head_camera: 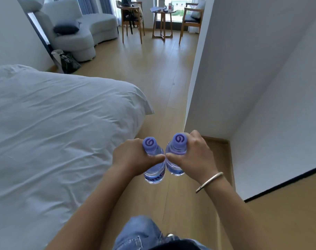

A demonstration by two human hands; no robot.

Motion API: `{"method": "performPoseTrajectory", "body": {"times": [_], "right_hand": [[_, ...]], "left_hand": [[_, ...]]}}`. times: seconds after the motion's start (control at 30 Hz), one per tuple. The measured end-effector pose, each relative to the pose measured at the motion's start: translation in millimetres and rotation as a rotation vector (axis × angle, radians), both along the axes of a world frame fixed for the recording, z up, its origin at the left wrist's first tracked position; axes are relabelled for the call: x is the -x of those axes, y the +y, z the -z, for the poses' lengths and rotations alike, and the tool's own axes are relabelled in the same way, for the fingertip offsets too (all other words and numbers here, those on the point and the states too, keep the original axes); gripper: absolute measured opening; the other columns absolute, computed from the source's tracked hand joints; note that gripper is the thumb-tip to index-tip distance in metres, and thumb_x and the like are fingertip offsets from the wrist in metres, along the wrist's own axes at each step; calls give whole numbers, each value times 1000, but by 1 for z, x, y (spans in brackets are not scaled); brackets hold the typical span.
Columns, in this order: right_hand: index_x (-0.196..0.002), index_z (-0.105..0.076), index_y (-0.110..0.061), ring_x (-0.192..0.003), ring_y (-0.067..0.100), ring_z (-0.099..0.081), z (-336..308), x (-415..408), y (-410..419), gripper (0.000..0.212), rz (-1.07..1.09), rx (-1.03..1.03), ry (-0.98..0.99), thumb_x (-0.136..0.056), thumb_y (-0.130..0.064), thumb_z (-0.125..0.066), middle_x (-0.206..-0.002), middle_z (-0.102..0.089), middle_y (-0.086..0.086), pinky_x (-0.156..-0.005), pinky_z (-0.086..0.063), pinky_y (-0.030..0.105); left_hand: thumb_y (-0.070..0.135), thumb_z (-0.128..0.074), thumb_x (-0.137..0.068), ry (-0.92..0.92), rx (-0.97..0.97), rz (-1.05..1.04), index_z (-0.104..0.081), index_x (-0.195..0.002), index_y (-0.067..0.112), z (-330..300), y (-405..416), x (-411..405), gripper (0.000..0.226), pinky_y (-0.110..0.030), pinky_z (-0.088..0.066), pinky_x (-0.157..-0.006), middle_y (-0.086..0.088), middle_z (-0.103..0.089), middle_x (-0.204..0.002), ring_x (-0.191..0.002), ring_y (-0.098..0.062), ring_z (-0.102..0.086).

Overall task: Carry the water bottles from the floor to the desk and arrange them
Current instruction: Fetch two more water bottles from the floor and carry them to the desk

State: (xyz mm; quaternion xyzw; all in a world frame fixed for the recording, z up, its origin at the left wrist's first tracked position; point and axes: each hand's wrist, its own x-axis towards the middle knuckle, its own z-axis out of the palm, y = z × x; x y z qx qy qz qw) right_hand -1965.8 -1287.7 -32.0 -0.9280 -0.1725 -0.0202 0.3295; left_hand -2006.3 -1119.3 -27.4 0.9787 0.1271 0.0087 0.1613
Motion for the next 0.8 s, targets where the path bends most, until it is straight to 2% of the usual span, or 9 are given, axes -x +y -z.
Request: {"method": "performPoseTrajectory", "body": {"times": [0.13, 0.4, 0.5, 0.57, 0.67, 0.73, 0.8], "right_hand": [[-96, -56, -23, -81, 16, -49, 8, -46, 9, 46, -37, 53, 11, -65, -55, -70, -85, -40, -5, -70, -51, 35], [-99, -57, -22, -80, 13, -49, 15, -160, 51, 44, -38, 62, 37, -68, -51, -72, -84, -41, -6, -71, -51, 29], [-92, -56, -24, -73, 11, -48, 8, -214, 75, 42, -16, 22, 41, -66, -53, -72, -78, -40, -9, -60, -43, 19], [-87, -54, -26, -68, 9, -44, 0, -253, 94, 39, 8, 4, 38, -65, -53, -72, -74, -35, -13, -55, -34, 15], [-81, -48, -30, -68, 10, -44, -11, -311, 122, 35, 34, 14, 36, -66, -48, -74, -73, -33, -14, -53, -28, 13], [-81, -48, -30, -69, 12, -46, -16, -348, 138, 34, 64, 22, 36, -66, -46, -74, -74, -35, -13, -53, -29, 13], [-89, -56, -25, -70, 12, -48, -18, -379, 151, 35, 89, 27, 27, -67, -46, -74, -77, -39, -10, -57, -33, 16]], "left_hand": [[76, -56, -60, 19, -21, -14, -60, -70, 20, 4, 11, -49, 58, -24, -34, -53, 9, -46, -56, -63, -17, -52], [73, -56, -64, 22, -42, 61, -47, -59, 24, 11, 52, -170, 50, -20, -28, -48, 12, -43, -53, -59, -13, -50], [71, -58, -64, -2, -24, 89, -41, -54, 24, 5, 76, -227, 51, -20, -29, -48, 12, -43, -51, -51, -5, -44], [70, -58, -64, -12, -26, 102, -43, -54, 24, -2, 95, -268, 50, -19, -28, -46, 11, -45, -51, -50, -1, -42], [69, -58, -65, -18, -28, 123, -53, -61, 22, -13, 126, -326, 47, -19, -33, -47, 8, -54, -56, -55, -8, -51], [67, -58, -66, -26, -40, 134, -61, -69, 22, -19, 146, -360, 45, -20, -39, -52, 6, -62, -63, -61, -12, -57], [66, -58, -67, -36, -68, 154, -66, -78, 22, -22, 165, -392, 46, -23, -45, -57, 3, -67, -72, -66, -14, -60]]}}
